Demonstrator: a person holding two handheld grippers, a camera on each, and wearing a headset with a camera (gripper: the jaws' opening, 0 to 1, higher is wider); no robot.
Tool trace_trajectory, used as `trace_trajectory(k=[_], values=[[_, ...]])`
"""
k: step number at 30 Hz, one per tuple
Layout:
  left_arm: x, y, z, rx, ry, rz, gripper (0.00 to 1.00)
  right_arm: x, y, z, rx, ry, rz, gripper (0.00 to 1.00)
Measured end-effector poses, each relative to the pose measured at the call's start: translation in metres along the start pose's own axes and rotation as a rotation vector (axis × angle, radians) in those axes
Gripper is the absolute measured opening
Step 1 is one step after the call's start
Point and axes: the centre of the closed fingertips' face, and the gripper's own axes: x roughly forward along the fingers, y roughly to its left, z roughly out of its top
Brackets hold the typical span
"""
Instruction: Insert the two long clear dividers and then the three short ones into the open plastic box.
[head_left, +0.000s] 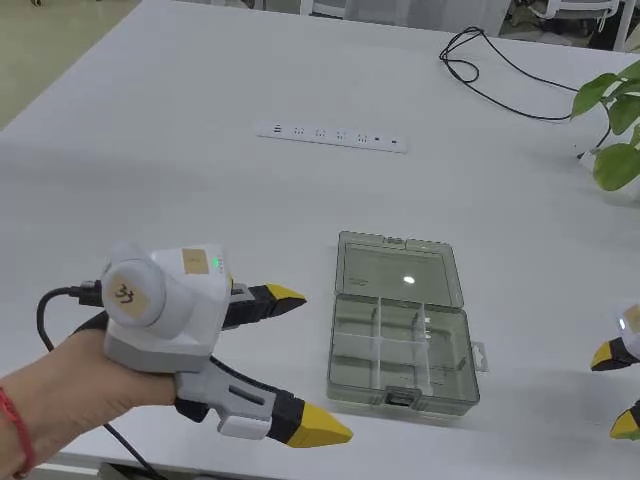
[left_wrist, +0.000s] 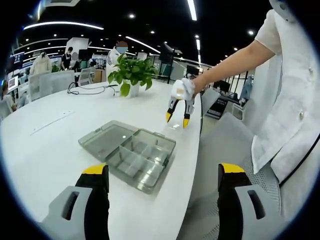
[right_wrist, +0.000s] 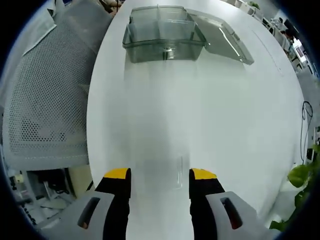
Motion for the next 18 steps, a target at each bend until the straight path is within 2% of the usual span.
trace_trajectory(k=[7, 18], values=[[0.0004, -0.0006, -0.0006, 0.0, 0.004, -0.002, 0.92, 0.0053, -0.0022, -0.0084, -0.01, 0.025, -0.007, 0.47], [-0.0008, 0.0008, -0.0005, 0.0, 0.006, 0.0, 0.91, 0.008, -0.005, -0.0108, -0.026, 0.043, -0.027, 0.43]])
